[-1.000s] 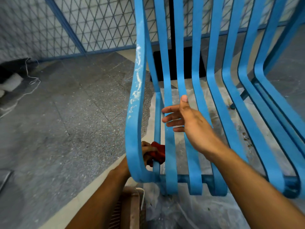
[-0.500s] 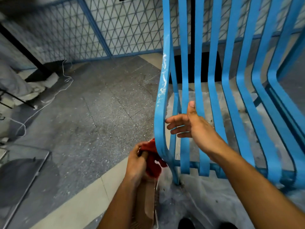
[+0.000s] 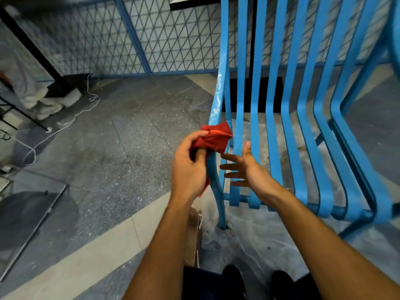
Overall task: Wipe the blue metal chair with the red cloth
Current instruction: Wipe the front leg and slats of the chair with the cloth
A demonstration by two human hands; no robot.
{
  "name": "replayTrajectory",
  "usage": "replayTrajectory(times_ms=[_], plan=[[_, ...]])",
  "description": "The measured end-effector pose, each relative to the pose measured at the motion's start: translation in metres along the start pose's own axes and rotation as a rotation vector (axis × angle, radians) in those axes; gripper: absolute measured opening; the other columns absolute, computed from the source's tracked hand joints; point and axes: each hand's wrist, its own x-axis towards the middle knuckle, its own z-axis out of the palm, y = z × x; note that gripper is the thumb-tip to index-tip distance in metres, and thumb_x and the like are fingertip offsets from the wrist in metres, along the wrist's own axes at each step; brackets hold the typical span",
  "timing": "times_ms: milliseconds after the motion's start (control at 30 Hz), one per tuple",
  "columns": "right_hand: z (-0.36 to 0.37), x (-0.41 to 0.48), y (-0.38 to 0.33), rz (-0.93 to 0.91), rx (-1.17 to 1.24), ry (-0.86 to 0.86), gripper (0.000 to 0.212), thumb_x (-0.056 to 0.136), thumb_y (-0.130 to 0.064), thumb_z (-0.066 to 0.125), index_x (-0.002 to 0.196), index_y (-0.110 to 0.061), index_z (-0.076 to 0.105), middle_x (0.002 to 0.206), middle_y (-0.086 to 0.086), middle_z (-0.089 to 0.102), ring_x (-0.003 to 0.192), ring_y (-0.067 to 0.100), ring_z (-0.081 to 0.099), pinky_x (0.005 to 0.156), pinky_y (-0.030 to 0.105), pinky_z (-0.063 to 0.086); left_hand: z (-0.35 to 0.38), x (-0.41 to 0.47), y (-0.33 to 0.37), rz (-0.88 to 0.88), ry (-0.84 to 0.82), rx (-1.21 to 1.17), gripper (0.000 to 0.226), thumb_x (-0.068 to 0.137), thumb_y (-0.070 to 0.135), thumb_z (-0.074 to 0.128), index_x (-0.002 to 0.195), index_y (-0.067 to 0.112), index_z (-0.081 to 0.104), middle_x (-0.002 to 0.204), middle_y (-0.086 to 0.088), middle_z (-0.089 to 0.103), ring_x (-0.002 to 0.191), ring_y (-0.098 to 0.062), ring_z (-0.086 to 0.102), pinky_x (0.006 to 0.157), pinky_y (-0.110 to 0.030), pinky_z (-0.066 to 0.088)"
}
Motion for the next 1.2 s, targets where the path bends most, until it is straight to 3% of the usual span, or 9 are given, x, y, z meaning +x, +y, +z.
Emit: replayTrajectory(times_ms=[133,333,500,667,800,867,933,1067,1200], plan=[[-0.002,-0.007,0.002,0.008,0.064,0.053,0.082,0.087,-0.081,0.002,0.119,-0.043,0.067,0.122,-0.002,0.073,0.118,0.019,0.065,0.11,0.05,0.046,0.016,-0.031,-0.02,0.011,0.077,0.199,0.041,0.089,-0.008,0.06,0.116,0.022,0.07,0.129,0.003,0.056,0.125,-0.01,0.054,0.114,-0.024,0.041],[0.001,-0.007,0.012,0.031,0.038,0.06,0.085,0.092,-0.076,0.0,0.131,-0.034,0.063,0.125,0.001,0.07,0.119,0.02,0.063,0.11,0.047,0.046,0.03,-0.084,-0.051,-0.189,0.18,0.201,0.043,0.085,-0.011,0.063,0.11,0.023,0.07,0.13,0.003,0.055,0.121,-0.009,0.055,0.101,-0.003,0.036],[0.005,-0.004,0.013,0.05,-0.015,0.042,0.087,0.094,-0.073,-0.001,0.135,-0.029,0.062,0.114,-0.006,0.069,0.119,0.02,0.062,0.109,0.043,0.045,0.034,-0.091,-0.066,-0.381,0.207,0.043,0.035,0.087,-0.001,0.069,0.103,0.029,0.071,0.116,0.004,0.065,0.109,-0.012,0.065,0.103,-0.044,0.053],[0.006,-0.003,0.009,0.012,0.024,0.05,0.081,0.095,-0.071,0.002,0.114,-0.033,0.07,0.116,0.001,0.075,0.114,0.018,0.067,0.105,0.041,0.048,0.037,-0.086,-0.049,-0.313,0.337,-0.163,0.034,0.092,-0.001,0.066,0.113,0.025,0.071,0.123,0.003,0.066,0.113,-0.005,0.065,0.091,-0.02,0.056],[0.006,0.002,0.01,0.004,0.011,0.04,0.081,0.096,-0.071,0.002,0.112,-0.033,0.071,0.114,-0.003,0.075,0.114,0.014,0.067,0.102,0.038,0.048,0.05,-0.09,-0.055,-0.346,0.337,-0.231,0.029,0.088,0.024,0.078,0.115,0.023,0.065,0.121,0.003,0.065,0.105,-0.001,0.067,0.089,-0.032,0.06],[0.008,0.008,0.011,0.012,-0.003,0.028,0.084,0.094,-0.073,0.003,0.116,-0.031,0.072,0.11,-0.005,0.077,0.112,0.013,0.068,0.101,0.036,0.049,0.055,-0.09,-0.058,-0.419,0.37,-0.265,0.038,0.084,0.04,0.081,0.112,0.023,0.063,0.114,0.006,0.067,0.102,-0.002,0.068,0.085,-0.021,0.057],[0.009,0.013,0.012,0.015,-0.013,0.033,0.084,0.092,-0.075,0.004,0.111,-0.032,0.074,0.105,-0.007,0.079,0.112,0.014,0.069,0.1,0.037,0.048,0.058,-0.085,-0.059,-0.451,0.45,-0.241,0.029,0.088,0.037,0.079,0.108,0.021,0.064,0.106,0.007,0.069,0.094,0.0,0.067,0.079,-0.01,0.05],[0.009,0.022,0.014,0.037,-0.029,0.044,0.085,0.095,-0.072,0.002,0.108,-0.028,0.074,0.111,-0.002,0.078,0.114,0.017,0.068,0.106,0.042,0.047,0.063,-0.082,-0.084,-0.628,0.496,-0.317,0.009,0.097,0.029,0.07,0.104,0.023,0.069,0.096,0.005,0.074,0.085,-0.006,0.068,0.074,-0.017,0.053],[0.008,0.03,0.017,0.063,-0.041,0.042,0.088,0.095,-0.072,0.001,0.108,-0.024,0.074,0.111,0.0,0.078,0.113,0.019,0.069,0.11,0.046,0.046,0.066,-0.083,-0.108,-0.88,0.482,-0.539,0.007,0.096,0.018,0.07,0.099,0.024,0.073,0.102,-0.004,0.078,0.098,-0.021,0.074,0.085,-0.034,0.058]])
